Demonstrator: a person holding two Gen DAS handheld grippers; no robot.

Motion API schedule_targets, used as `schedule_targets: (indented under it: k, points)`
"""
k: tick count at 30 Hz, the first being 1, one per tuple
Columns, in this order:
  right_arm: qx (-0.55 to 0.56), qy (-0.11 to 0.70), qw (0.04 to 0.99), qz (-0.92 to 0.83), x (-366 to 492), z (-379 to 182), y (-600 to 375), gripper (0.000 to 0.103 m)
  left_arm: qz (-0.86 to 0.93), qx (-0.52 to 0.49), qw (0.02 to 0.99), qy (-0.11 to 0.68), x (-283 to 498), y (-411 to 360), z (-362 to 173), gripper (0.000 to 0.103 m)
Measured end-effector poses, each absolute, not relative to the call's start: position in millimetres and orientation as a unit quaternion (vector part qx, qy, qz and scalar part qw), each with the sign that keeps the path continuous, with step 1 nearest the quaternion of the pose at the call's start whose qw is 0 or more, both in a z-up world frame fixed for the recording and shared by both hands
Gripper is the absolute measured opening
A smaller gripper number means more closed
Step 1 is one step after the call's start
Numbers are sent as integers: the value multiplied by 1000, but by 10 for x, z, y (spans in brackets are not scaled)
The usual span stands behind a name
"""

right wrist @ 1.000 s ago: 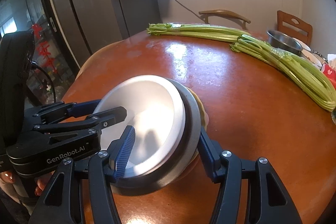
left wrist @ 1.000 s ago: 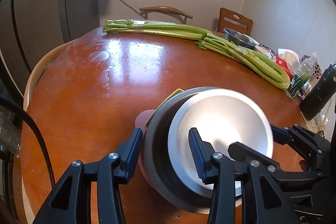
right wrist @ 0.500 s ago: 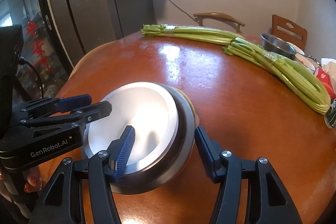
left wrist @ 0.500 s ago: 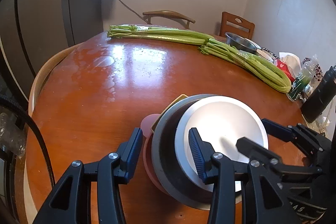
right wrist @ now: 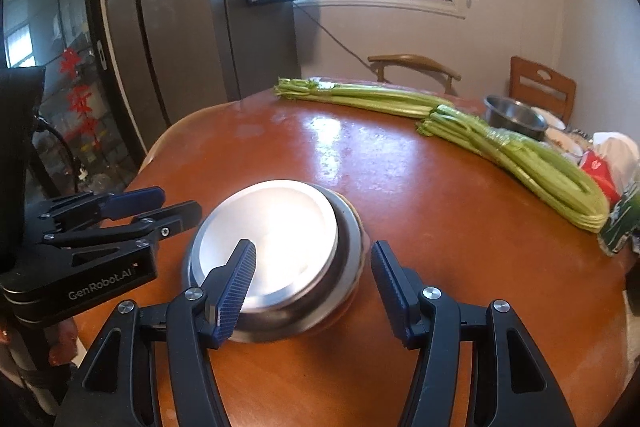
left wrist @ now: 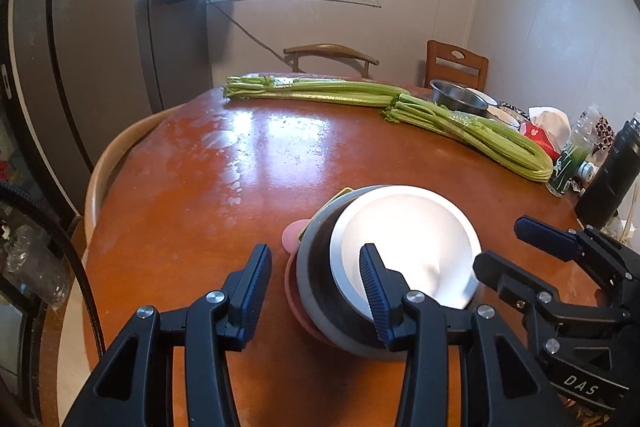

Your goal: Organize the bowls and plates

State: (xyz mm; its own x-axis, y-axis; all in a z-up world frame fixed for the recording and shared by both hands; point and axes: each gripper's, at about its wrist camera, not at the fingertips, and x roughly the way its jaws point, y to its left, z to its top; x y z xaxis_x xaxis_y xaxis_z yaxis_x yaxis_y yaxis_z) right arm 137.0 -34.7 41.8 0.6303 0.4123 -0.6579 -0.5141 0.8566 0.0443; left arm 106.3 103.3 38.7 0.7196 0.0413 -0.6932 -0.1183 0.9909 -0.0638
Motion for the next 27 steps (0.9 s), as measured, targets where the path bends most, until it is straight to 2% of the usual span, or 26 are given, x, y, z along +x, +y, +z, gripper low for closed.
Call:
schedule_targets:
  k: [5, 17, 27]
  points:
    - [-71, 331, 906, 255, 1137, 448, -480, 63, 65, -42, 929, 361, 798, 935, 400, 46]
    - [-40, 312, 918, 241, 511, 287, -835, 74, 92, -17, 927, 363, 230, 658, 157, 53]
    - [-47, 315, 918, 236, 157, 49, -792, 74, 95, -18, 929, 358, 72, 520, 14, 55]
